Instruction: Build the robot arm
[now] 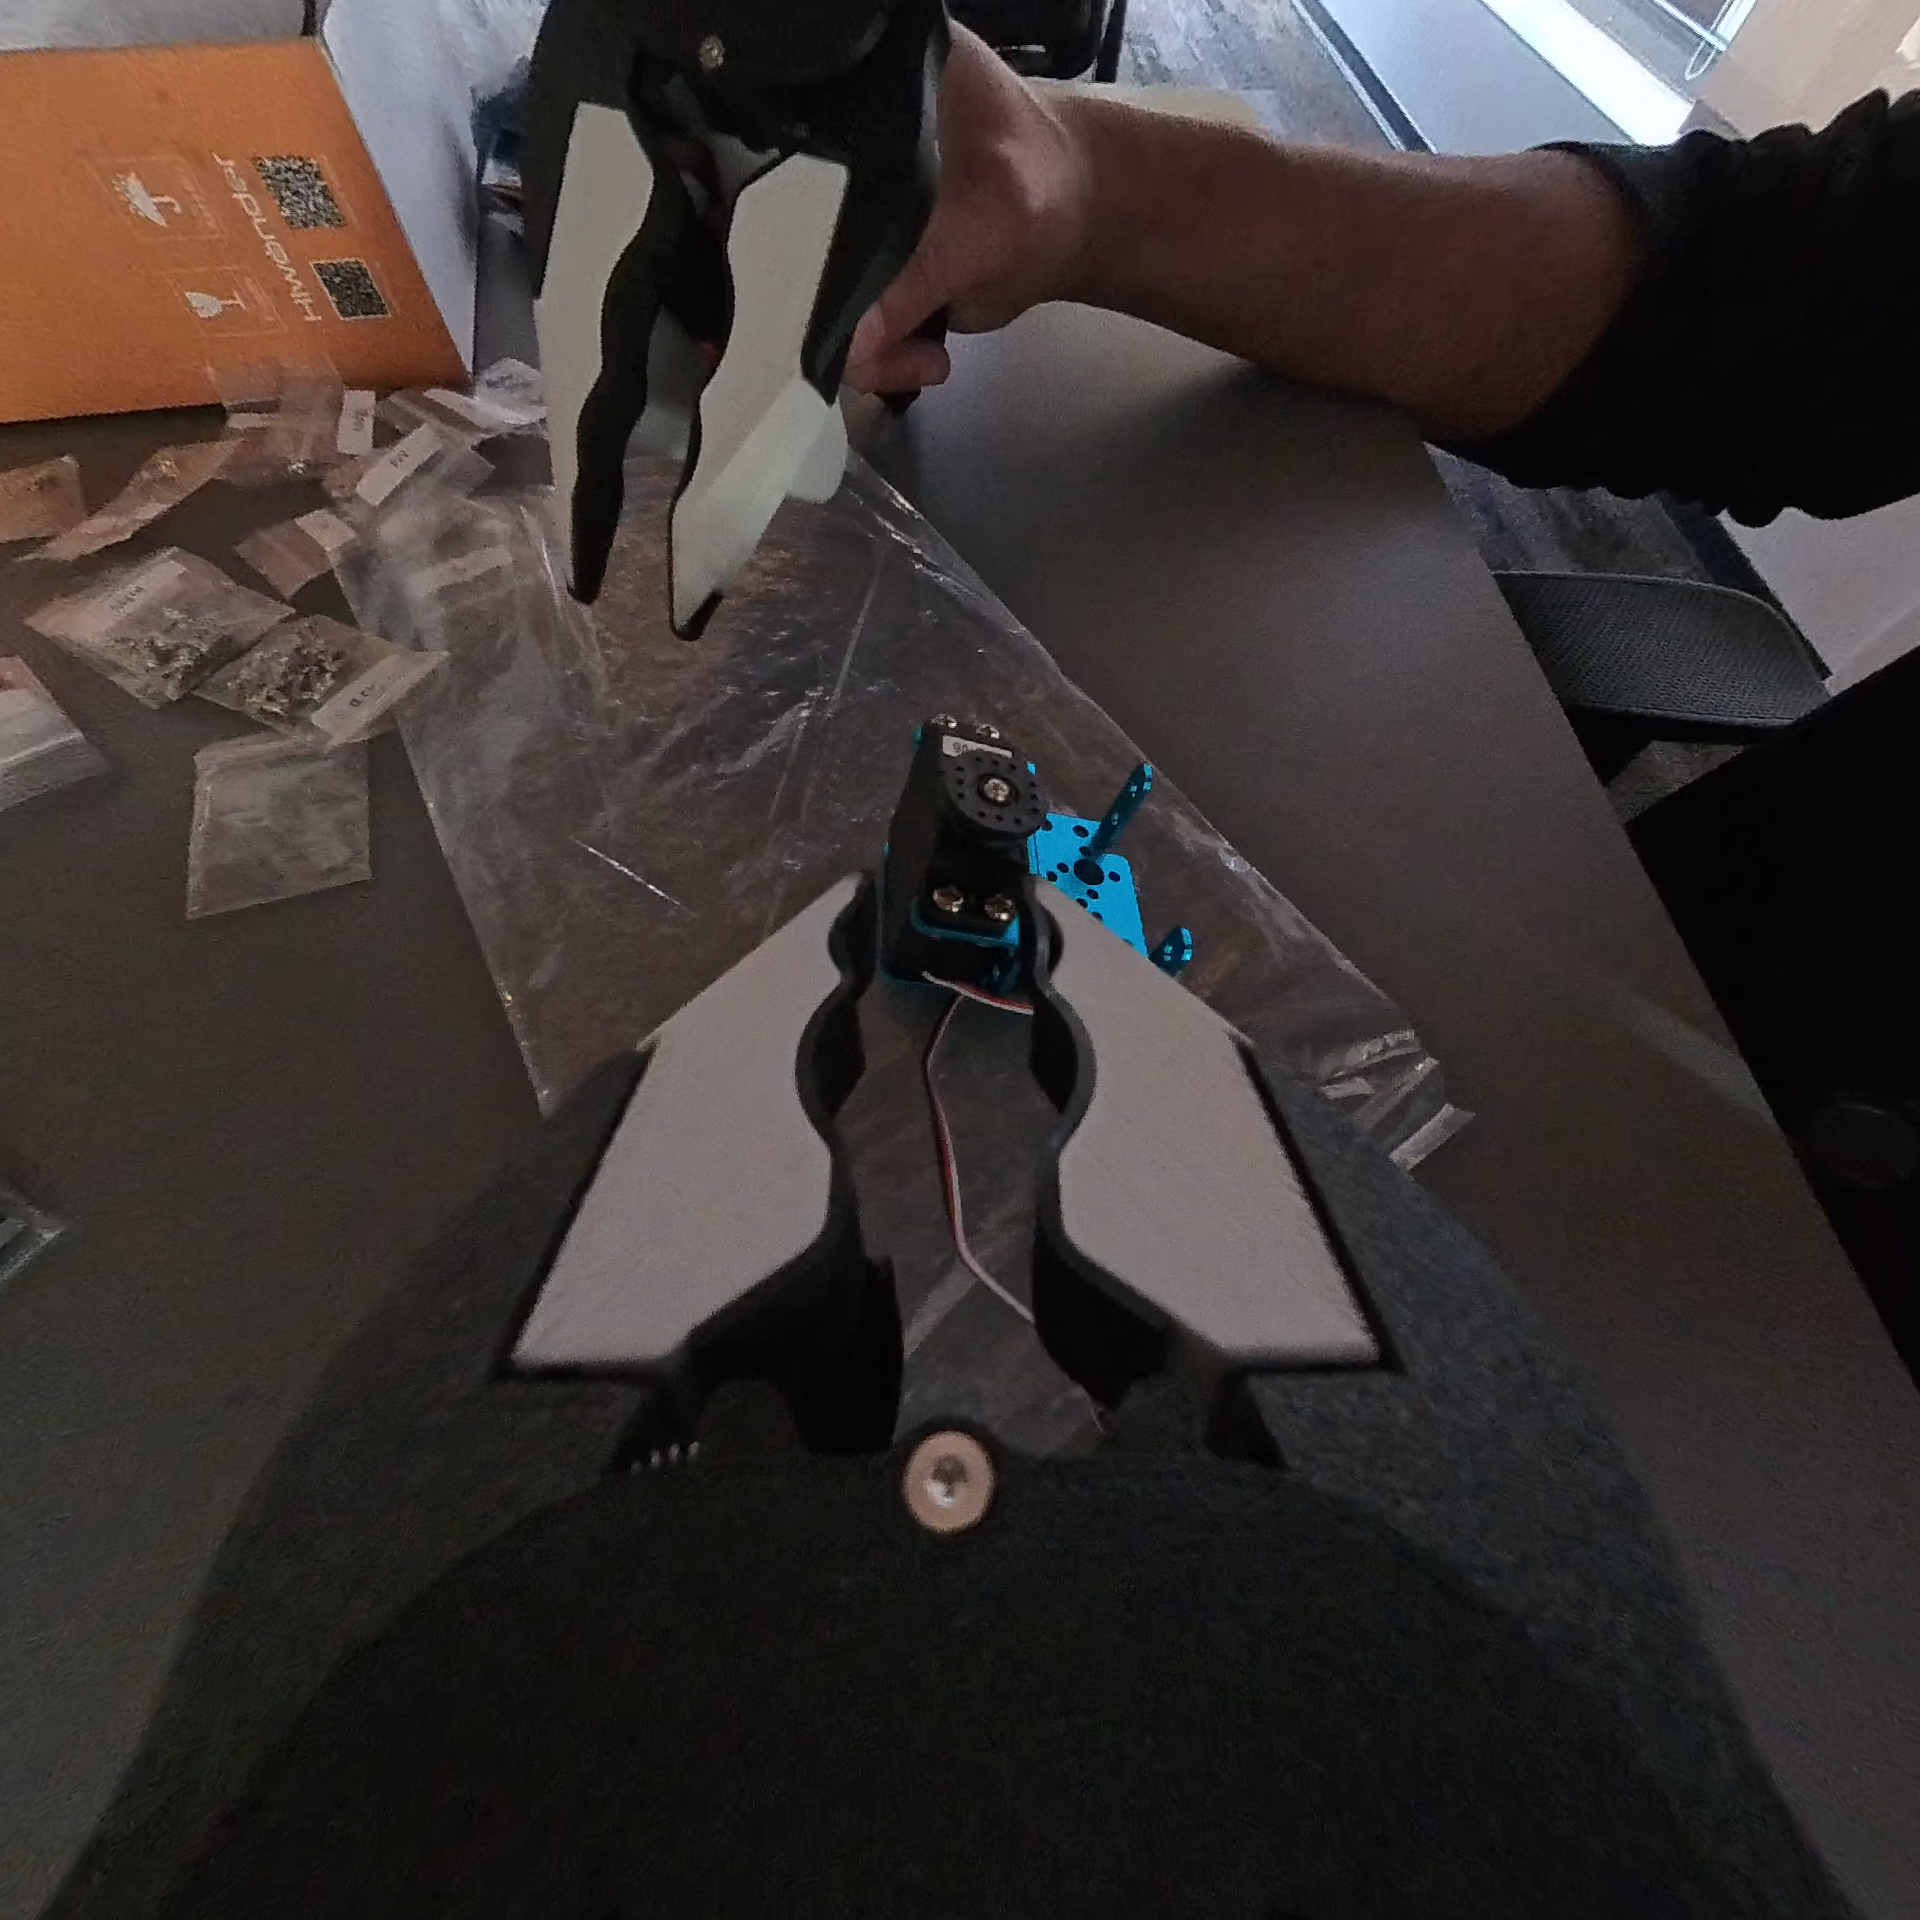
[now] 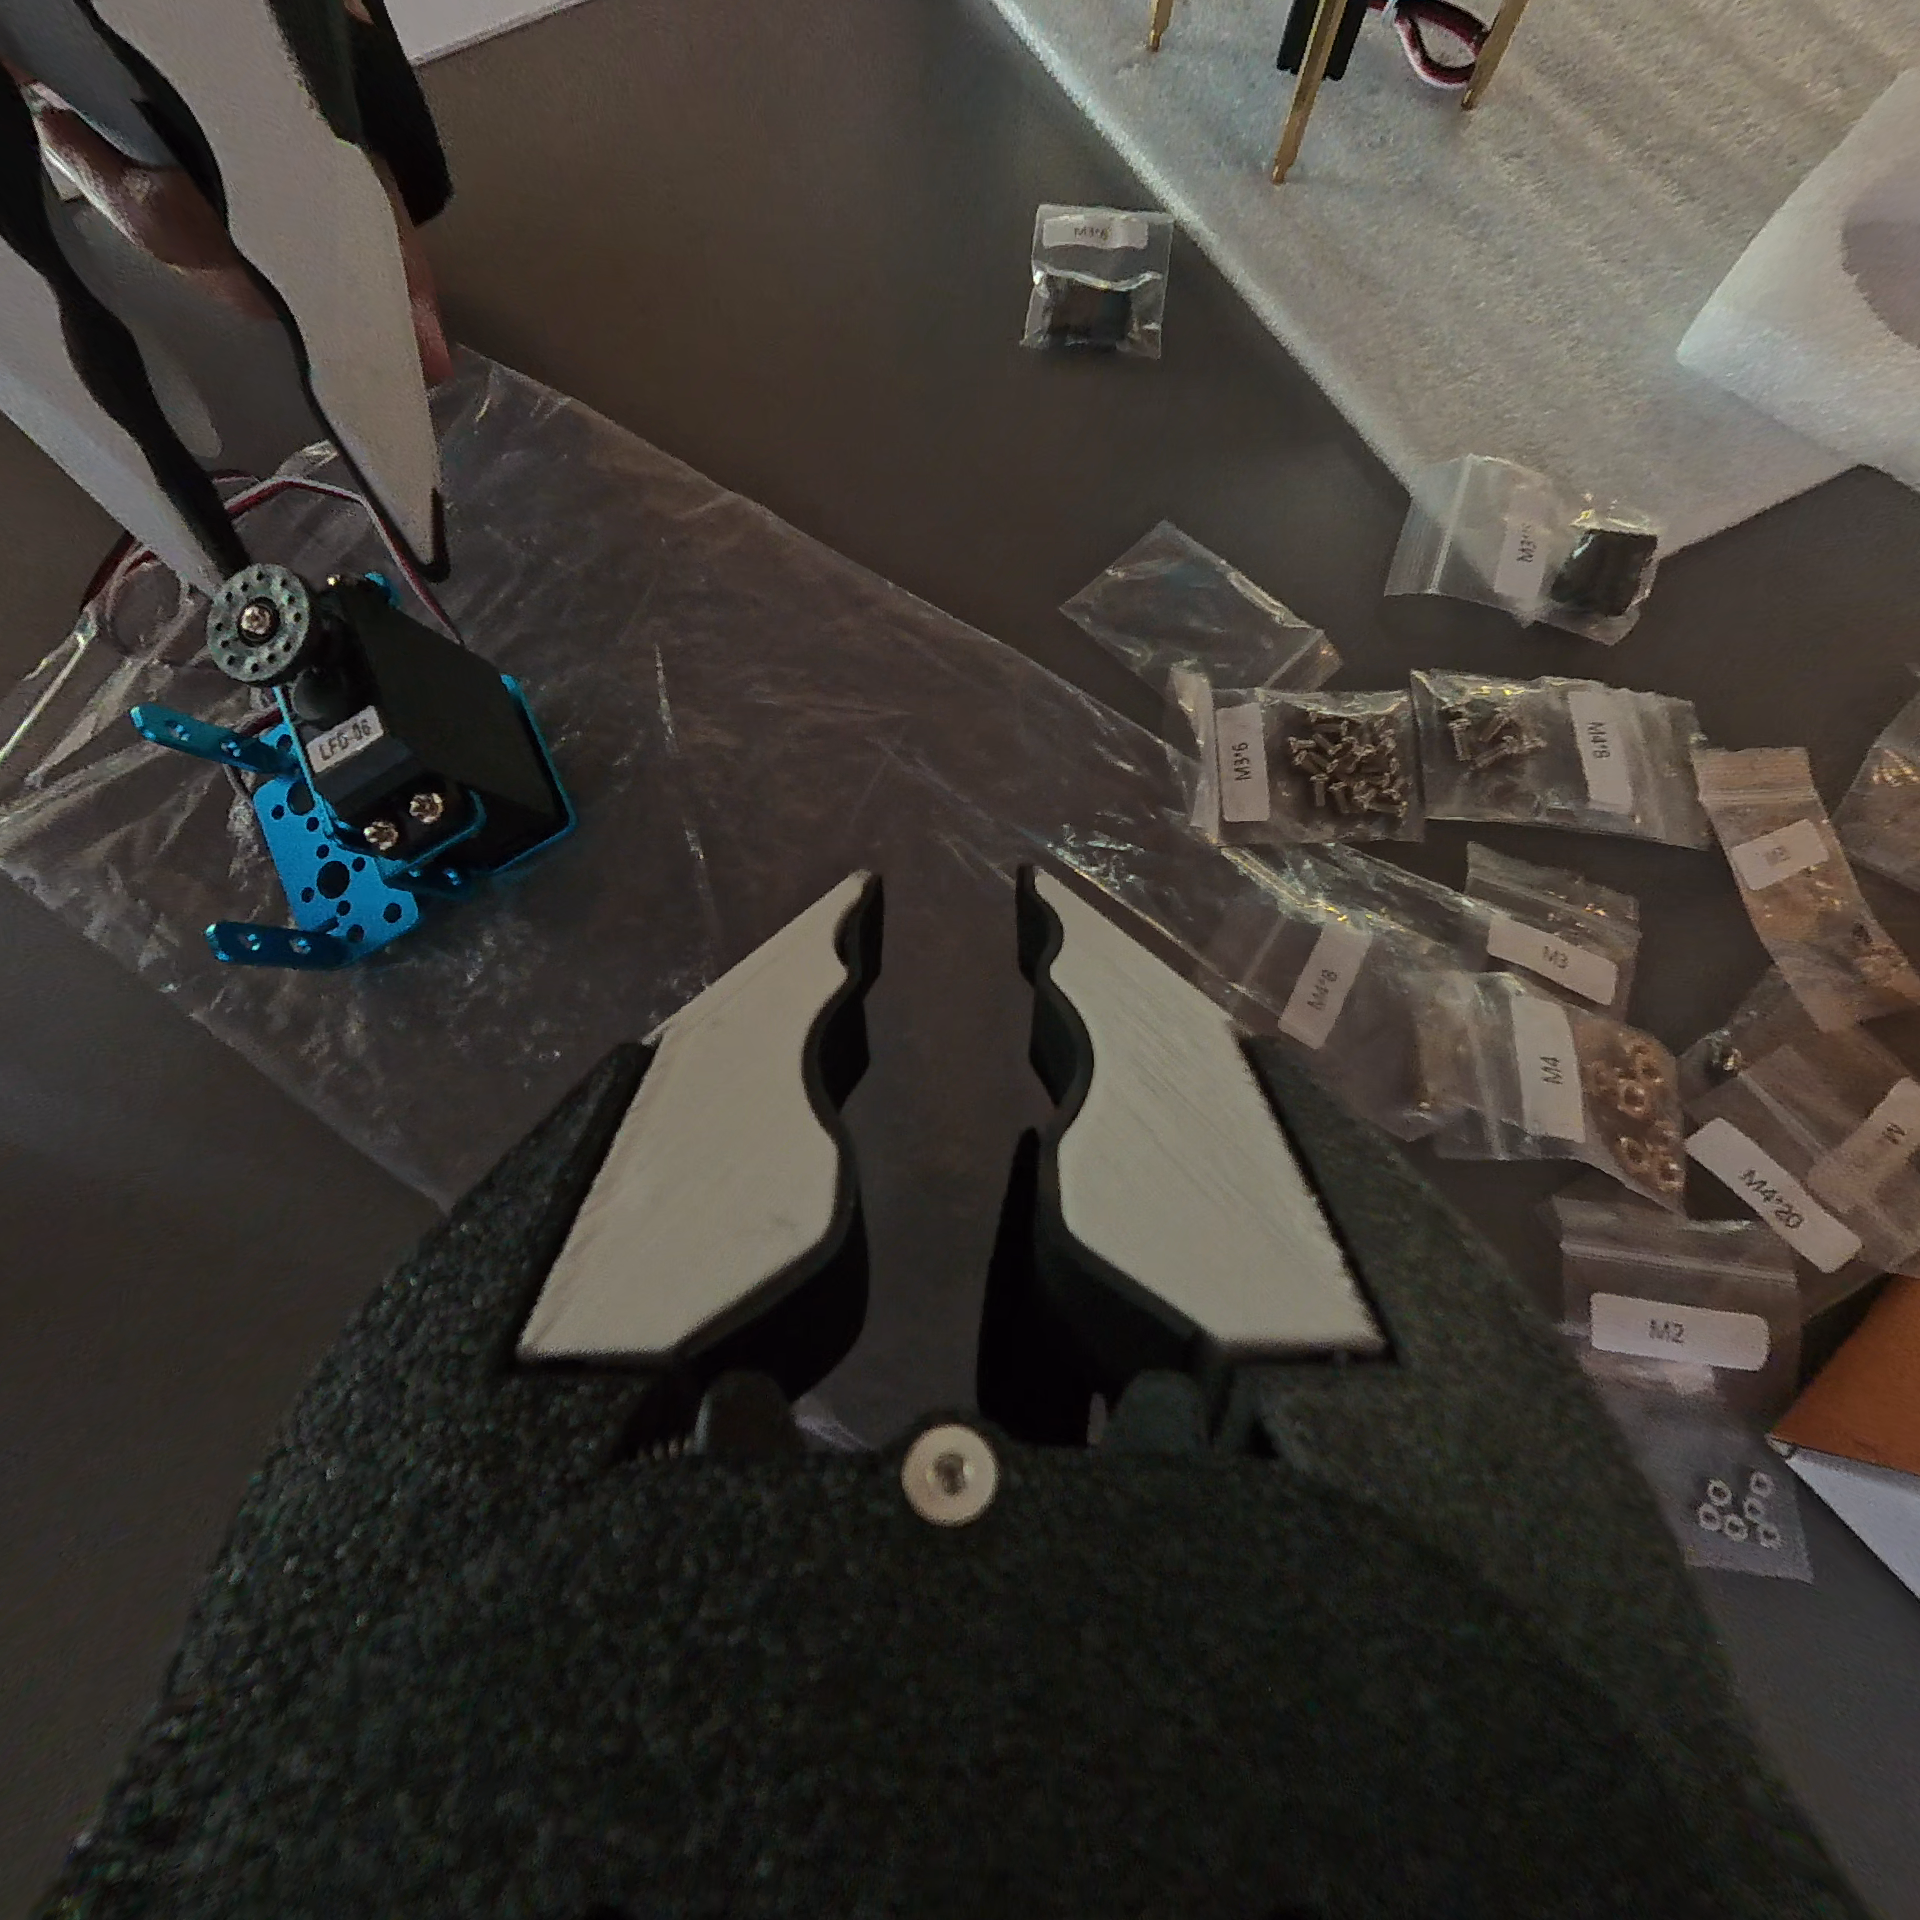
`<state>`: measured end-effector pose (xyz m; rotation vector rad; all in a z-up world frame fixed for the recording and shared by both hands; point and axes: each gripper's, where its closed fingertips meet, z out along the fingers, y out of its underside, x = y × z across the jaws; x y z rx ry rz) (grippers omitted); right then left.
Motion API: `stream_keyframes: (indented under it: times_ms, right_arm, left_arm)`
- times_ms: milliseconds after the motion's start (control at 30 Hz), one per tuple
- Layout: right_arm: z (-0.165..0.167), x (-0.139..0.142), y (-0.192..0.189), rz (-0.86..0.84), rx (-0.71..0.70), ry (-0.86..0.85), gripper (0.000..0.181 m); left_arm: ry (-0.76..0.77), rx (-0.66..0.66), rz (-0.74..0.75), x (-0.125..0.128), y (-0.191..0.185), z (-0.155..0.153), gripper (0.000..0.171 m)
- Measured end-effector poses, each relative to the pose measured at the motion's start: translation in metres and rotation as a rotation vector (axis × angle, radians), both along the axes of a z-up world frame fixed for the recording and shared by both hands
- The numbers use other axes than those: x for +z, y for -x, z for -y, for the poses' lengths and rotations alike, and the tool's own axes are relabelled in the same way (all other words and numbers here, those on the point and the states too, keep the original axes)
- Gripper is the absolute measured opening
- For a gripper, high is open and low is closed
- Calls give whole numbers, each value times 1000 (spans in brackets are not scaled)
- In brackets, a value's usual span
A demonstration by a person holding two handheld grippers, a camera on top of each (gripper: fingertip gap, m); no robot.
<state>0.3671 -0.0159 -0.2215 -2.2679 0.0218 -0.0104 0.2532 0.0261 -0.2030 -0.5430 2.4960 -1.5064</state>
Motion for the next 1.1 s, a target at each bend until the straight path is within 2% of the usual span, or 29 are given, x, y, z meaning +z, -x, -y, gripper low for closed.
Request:
stream_keyframes:
  times_ms: [100,200,267,333,400,533,767,833,1100]
  right_arm:
    - [0,0,0,-2,2,0,25]
    - [1,1,0,-6,0,-1,25]
    - [1,1,0,-2,-2,0,25]
    - [1,1,0,0,-2,2,25]
    - [1,0,0,2,-1,8,24]
    - [1,-2,1,-2,3,16,25]
    - [2,-5,2,-3,6,30,25]
    - [2,-5,2,-5,7,33,25]
    - [2,-7,2,4,9,43,24]
  left_arm:
    - [8,4,16,2,-1,0,6]
    - [25,-4,9,4,0,-1,0]
    - [37,-3,8,6,0,-1,3]
    - [46,-11,-8,6,2,1,16]
    - [25,-16,-16,2,3,2,21]
    - [-5,-14,6,0,3,3,17]
    - [29,1,10,6,1,-1,0]
    - [52,1,7,9,1,-1,1]
    - [54,19,7,12,-2,-2,24]
